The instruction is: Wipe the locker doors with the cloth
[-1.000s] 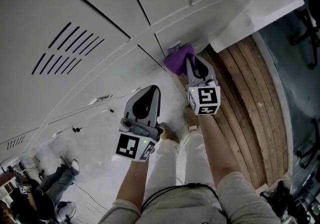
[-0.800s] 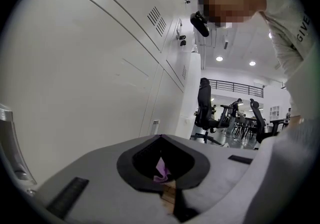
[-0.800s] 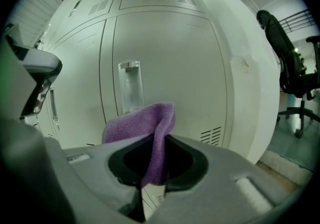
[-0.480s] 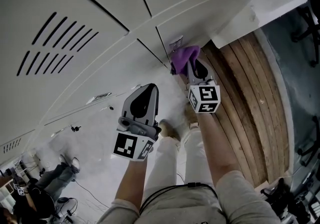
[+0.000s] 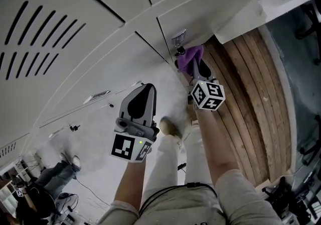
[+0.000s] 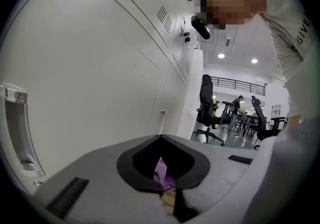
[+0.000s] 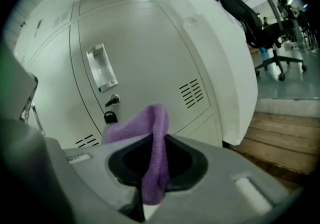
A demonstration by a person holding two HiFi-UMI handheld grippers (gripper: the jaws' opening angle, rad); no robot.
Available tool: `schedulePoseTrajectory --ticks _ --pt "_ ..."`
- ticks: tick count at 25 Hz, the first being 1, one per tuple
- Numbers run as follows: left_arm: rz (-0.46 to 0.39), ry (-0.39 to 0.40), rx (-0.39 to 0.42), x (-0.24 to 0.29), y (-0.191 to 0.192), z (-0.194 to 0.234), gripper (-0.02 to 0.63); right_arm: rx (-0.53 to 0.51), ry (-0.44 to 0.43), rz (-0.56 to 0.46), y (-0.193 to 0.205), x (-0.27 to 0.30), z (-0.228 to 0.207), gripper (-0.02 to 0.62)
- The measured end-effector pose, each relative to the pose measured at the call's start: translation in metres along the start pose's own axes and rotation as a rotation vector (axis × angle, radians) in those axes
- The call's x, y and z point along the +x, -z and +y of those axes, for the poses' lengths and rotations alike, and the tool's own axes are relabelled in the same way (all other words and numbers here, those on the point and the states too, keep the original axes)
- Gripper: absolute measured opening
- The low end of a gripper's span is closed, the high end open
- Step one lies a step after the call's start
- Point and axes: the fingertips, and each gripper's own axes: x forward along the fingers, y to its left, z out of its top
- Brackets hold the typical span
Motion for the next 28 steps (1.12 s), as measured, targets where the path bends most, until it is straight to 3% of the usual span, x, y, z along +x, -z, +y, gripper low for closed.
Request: schedulePoseTrajectory --ticks 3,9,21,28 --pt "-0.004 0.003 -0.003 0.002 0.003 -0.001 -0.002 -0.028 -0.042 -0.016 -0.002 0.01 0.012 0.052" --pt "0.008 -0.005 -0.005 -0.002 0.009 0.002 -0.002 0.028 -0.132 -0.132 -0.029 0.017 0.042 0.052" --pt "-0.025 -0.031 0.022 -0.002 -0.01 0.004 -0.002 -0.106 -0.122 -0.048 -0.031 0.025 0.041 0.051" --pt "-0.052 -0.007 0.042 0.014 -0.022 -0.018 -0.002 -0.187 -0.095 -0.092 -0.065 -0.005 0.022 0.051"
